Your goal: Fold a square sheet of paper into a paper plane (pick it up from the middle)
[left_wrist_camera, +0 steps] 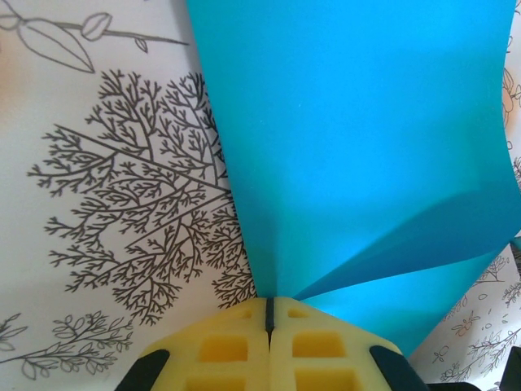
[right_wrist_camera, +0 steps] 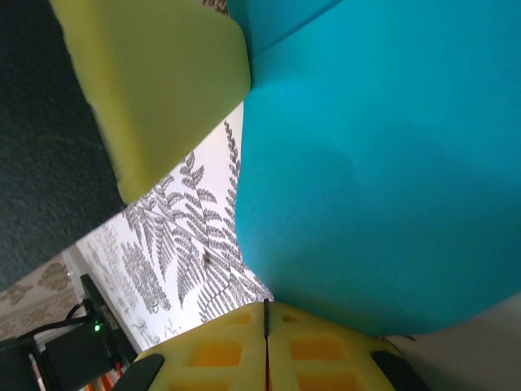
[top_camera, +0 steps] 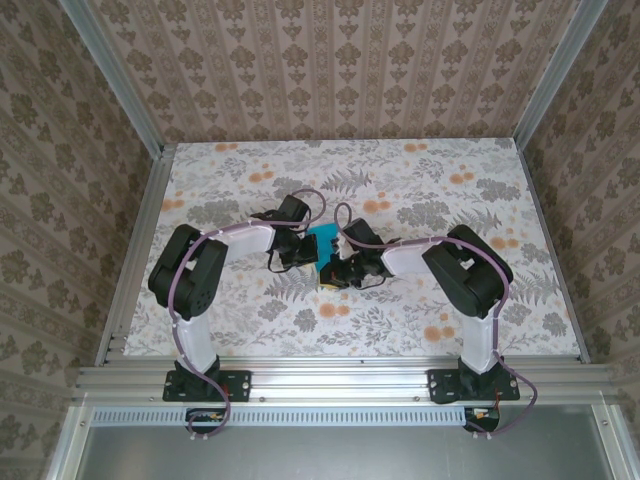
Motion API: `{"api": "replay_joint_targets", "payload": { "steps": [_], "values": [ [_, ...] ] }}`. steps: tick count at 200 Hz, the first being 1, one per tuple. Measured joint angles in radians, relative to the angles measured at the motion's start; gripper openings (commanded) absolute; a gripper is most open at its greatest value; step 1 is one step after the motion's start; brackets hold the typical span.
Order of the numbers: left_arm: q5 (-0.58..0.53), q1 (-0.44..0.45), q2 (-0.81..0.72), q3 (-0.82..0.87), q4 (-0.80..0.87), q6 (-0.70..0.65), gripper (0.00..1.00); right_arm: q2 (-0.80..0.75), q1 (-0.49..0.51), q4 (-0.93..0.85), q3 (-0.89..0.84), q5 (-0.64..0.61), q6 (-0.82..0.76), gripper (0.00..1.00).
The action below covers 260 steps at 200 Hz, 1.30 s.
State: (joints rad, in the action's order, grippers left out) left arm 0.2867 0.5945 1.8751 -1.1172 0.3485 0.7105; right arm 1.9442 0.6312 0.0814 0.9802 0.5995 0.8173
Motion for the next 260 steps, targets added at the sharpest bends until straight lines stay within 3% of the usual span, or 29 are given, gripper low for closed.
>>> {"api": "replay_joint_targets", "payload": {
  "steps": [188,260],
  "values": [
    [-0.025,0.007,0.014,-0.038,0.05,-0.008,0.06,-0.028,0.024,-0.162,0.056,-0.032,-0.126,0.09],
    [-0.025,0.007,0.014,-0.038,0.05,-0.008,0.06,-0.014,0.023,-0.13,0.04,-0.043,-0.134,0.08]
  ]
}}
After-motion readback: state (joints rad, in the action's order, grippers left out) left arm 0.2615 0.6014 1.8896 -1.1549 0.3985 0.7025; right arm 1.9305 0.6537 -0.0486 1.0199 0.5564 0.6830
